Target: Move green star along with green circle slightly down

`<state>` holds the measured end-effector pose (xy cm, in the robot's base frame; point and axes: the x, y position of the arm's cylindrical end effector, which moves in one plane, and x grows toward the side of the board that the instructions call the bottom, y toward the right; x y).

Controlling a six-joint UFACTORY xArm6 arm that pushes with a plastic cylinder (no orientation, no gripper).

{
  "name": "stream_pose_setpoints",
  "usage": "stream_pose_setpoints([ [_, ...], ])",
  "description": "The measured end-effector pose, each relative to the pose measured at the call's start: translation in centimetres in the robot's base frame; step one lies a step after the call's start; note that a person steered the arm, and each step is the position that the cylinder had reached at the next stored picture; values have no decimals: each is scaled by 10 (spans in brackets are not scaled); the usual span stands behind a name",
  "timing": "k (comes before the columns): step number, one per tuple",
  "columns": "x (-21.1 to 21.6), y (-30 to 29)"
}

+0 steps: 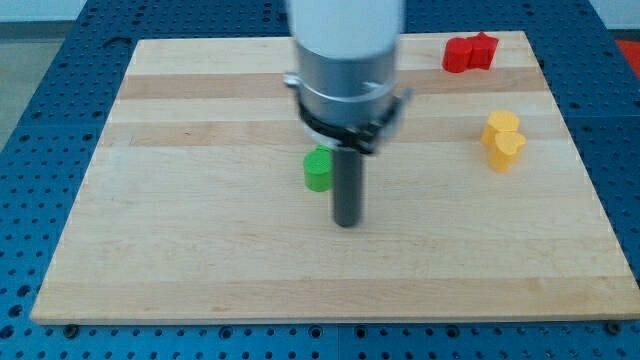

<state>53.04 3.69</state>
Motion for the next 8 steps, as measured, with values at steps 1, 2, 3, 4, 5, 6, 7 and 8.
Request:
stream_pose_setpoints([
  [1,-4,49],
  [2,-26,48],
  [3,-34,42],
  [4,-55,28],
  [5,-65,24],
  [6,-91,24],
  [7,-105,23],
  [8,-105,23],
])
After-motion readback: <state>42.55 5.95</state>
